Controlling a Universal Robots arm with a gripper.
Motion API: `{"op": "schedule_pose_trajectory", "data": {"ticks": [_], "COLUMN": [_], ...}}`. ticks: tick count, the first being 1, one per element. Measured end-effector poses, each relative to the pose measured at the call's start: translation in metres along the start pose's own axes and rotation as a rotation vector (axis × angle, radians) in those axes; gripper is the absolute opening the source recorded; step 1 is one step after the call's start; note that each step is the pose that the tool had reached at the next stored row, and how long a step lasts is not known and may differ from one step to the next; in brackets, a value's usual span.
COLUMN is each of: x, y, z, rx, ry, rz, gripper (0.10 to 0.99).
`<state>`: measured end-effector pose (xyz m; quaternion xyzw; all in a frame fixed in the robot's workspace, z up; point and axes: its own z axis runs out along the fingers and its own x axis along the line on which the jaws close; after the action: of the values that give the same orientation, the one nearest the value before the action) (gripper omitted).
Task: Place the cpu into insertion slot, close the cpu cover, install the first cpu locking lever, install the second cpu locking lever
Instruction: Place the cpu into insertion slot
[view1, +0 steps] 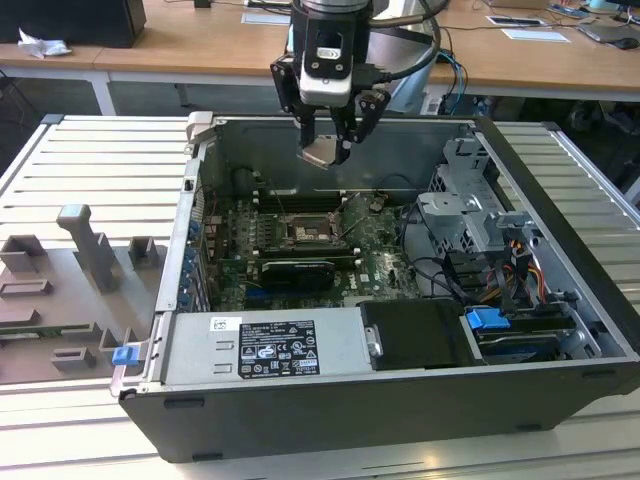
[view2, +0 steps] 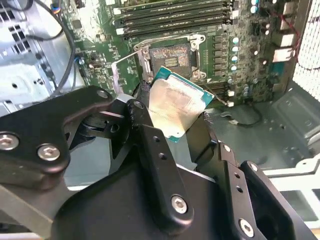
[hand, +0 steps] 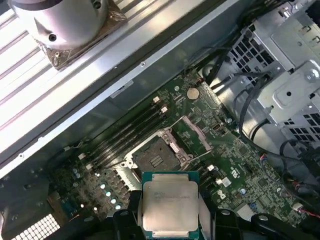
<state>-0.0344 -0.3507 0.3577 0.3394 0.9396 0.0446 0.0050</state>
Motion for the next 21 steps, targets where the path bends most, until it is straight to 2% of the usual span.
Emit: {"op": "schedule_pose_trajectory", "data": {"ticks": [4, 9, 15, 19, 21], "x": [0.0, -0.0001, -0.0002, -0.0002, -0.0002], "y": [-0.0002, -0.0003, -0.0007, -0.0008, -0.001], "z": [0.0019, 0.0038, 0.0078, 0.0094, 0.0109], "rx": [-0.001, -0.002, -0.004, -0.004, -0.004], "ry": [-0.007, -0.013, -0.0256, -0.0298, -0.0331], "rz": [0.089, 0.168, 0.336, 0.399, 0.452], "gripper": [0.537, 0.537, 0.537, 0.537, 0.537]}}
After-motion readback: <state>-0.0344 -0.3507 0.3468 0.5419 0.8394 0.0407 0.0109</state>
